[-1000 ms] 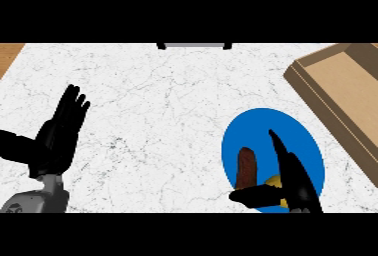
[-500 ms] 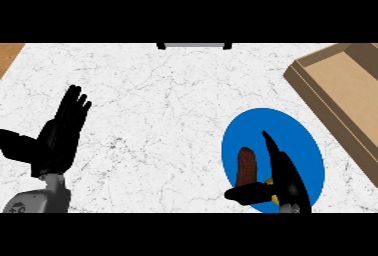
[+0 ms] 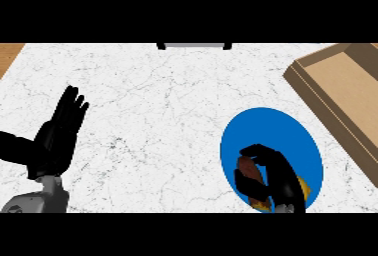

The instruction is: Pick the sweet potato from the plate and place it in the cardboard box

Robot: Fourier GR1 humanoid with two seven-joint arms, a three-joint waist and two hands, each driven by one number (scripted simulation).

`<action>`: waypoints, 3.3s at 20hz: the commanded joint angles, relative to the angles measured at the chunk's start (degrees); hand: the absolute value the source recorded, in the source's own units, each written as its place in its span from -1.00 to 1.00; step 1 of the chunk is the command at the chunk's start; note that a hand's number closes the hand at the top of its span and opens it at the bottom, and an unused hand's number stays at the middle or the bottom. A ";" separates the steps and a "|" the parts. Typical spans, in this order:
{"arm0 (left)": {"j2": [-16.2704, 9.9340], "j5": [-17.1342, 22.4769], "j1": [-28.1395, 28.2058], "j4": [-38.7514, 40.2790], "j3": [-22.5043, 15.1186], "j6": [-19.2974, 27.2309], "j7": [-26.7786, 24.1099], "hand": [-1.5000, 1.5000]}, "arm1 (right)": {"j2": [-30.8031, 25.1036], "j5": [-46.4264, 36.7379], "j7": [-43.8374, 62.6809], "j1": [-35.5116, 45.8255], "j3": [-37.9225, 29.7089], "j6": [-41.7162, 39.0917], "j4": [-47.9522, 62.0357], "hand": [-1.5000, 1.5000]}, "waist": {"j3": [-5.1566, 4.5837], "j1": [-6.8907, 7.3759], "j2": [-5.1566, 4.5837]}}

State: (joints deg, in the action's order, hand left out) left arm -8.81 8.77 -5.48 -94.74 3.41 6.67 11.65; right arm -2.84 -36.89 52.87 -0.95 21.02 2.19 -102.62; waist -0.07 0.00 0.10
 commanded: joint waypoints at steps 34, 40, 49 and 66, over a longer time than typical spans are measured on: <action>1.71 -1.65 -0.21 -1.39 -0.12 -0.13 1.42 0.00 | -8.76 -15.76 -9.74 19.48 2.10 -20.82 -29.87 1.00 | 0.03 0.02 0.00; 1.48 -1.91 1.52 -2.06 -0.05 -1.00 -0.06 0.00 | -12.05 -10.58 -11.36 25.93 -14.68 -22.79 -24.70 1.00 | 0.05 0.31 -0.12; 0.82 -0.80 -1.37 -0.82 1.76 -1.34 2.21 0.00 | -18.37 -4.52 -21.28 31.51 -29.42 -21.55 -7.01 1.00 | 0.07 0.40 -0.19; 2.15 -2.88 -0.09 -0.31 -0.10 -1.59 0.21 0.00 | -33.65 -18.92 -49.34 34.10 -31.36 -7.60 35.82 1.00 | 0.09 1.72 -0.65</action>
State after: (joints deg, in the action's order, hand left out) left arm -7.24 7.15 -7.04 -94.93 4.45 4.94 12.85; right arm -32.89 -51.80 6.76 31.96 -12.03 -5.35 -75.78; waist 0.03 1.11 -0.33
